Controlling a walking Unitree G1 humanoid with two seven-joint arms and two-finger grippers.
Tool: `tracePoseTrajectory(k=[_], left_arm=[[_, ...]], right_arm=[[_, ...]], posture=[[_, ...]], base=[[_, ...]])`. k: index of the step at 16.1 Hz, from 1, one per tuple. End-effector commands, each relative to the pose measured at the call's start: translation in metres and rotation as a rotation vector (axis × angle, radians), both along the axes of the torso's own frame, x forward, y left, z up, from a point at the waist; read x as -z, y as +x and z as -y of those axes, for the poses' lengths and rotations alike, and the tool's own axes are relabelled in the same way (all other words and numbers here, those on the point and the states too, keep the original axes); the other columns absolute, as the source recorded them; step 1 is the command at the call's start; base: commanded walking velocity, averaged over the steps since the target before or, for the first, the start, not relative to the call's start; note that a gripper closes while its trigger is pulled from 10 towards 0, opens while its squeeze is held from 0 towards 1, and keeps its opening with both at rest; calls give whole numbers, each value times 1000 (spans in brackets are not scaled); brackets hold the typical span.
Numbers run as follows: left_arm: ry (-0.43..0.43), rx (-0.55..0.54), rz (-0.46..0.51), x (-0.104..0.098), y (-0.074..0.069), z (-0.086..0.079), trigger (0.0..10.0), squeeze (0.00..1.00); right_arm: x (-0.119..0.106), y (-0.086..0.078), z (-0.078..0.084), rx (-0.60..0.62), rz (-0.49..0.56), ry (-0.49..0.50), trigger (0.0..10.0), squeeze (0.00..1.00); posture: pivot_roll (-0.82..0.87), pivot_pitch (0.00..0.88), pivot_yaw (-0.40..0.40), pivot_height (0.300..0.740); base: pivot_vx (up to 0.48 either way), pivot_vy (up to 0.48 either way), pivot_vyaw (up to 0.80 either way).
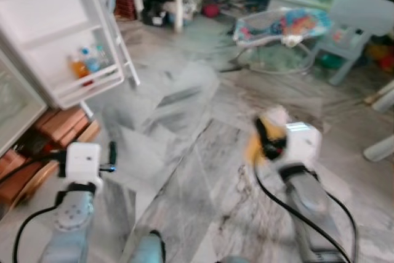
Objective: Restocking fridge
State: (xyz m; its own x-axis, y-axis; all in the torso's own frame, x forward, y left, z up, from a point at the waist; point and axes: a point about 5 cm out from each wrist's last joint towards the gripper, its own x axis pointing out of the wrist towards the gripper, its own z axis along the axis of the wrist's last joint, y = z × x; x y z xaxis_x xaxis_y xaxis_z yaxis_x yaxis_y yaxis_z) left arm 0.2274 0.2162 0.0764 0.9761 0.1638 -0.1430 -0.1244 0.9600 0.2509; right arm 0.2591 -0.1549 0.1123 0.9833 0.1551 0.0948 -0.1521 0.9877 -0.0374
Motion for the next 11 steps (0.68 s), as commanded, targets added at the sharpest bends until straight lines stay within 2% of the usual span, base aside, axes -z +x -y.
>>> tracePoseTrajectory(k=[1,2,6,11], left_arm=[[-8,4,-4,-1,1,1,10000,0],[-15,4,-1,-1,2,2,10000,0],[-27,7,3,-2,7,5,10000,0],[-47,-9,-3,0,7,6,10000,0]], right_arm=[[-2,1,3,1,10,-10,10000,0],[-4,4,1,-18,18,-22,10000,0],[-12,13,-3,-49,54,-36,10000,0],[-11,10,-9,-115,51,-55,10000,0]], posture=[[101,147,-61,740],[101,139,-56,740],[101,134,-55,740],[92,145,-72,740]], base=[[0,0,794],[0,0,794],[269,0,794],[352,0,794]])
